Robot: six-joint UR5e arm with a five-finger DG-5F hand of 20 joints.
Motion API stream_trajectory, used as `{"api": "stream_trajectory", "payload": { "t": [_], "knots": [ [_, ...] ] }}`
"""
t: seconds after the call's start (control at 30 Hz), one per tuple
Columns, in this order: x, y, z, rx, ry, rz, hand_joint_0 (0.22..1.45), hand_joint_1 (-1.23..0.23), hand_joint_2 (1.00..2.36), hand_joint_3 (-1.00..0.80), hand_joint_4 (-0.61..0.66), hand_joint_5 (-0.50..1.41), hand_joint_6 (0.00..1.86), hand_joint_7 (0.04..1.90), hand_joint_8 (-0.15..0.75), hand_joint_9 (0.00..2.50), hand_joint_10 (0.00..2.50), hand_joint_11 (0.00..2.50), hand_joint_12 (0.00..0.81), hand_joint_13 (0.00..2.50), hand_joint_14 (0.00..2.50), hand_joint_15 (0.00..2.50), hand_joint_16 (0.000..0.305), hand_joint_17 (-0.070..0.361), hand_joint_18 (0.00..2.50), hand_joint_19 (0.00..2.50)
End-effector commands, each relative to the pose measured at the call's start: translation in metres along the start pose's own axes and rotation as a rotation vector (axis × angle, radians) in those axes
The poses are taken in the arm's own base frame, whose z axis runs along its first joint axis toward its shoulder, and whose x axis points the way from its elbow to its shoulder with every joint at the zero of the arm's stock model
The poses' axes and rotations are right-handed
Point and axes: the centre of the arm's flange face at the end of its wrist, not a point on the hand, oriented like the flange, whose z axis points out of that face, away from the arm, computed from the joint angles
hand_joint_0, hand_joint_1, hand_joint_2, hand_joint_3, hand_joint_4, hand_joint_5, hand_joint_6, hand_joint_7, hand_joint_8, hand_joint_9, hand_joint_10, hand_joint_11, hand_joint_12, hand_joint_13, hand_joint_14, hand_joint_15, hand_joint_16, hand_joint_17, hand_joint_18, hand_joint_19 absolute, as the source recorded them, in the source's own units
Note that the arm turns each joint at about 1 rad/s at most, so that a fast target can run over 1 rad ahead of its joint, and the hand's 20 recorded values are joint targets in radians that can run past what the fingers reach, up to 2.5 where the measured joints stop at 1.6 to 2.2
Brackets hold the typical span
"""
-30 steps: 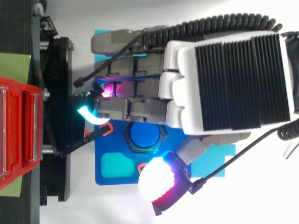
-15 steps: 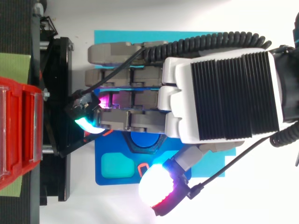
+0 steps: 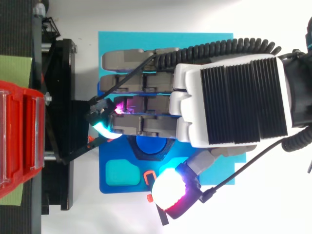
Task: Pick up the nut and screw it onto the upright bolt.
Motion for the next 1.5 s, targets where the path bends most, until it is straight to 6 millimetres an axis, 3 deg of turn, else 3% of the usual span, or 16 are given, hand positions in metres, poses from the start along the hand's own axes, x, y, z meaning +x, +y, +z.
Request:
{"api": "stream_trajectory", "payload": {
  "t": [0.0, 0.5, 0.8, 1.2, 1.47],
  "knots": [
    [0.002, -0.001, -0.002, 0.003, 0.011, 0.002, 0.51, -0.13, 1.00, -0.50, 0.24, -0.06, 0.50, 0.96, 0.206, 0.60, 0.00, 0.00, 0.256, 0.53, 0.00, 0.00, 0.025, 0.056, 0.14, 0.00],
    [0.003, -0.008, -0.007, 0.012, 0.034, 0.005, 0.53, -0.18, 1.00, -0.50, 0.14, -0.02, 0.50, 1.39, 0.232, 0.76, 0.00, 0.00, 0.231, 0.65, 0.00, 0.00, 0.022, 0.049, 0.30, 0.00],
    [0.003, -0.016, -0.010, 0.020, 0.035, 0.006, 0.53, -0.19, 1.00, -0.50, 0.15, 0.00, 0.50, 1.51, 0.237, 0.82, 0.00, 0.00, 0.224, 0.71, 0.00, 0.00, 0.021, 0.046, 0.36, 0.00],
    [0.003, -0.028, -0.014, 0.032, 0.033, 0.006, 0.54, -0.22, 1.00, -0.50, 0.13, 0.03, 0.65, 1.23, 0.260, 1.15, 0.00, 0.00, 0.181, 0.90, 0.00, 0.00, 0.016, 0.036, 0.55, 0.00],
    [0.003, -0.033, -0.016, 0.023, 0.031, 0.008, 0.54, -0.24, 1.00, -0.50, 0.14, 0.04, 0.62, 1.28, 0.264, 1.23, 0.00, 0.00, 0.177, 0.94, 0.00, 0.00, 0.016, 0.035, 0.60, 0.02]
  ]
}}
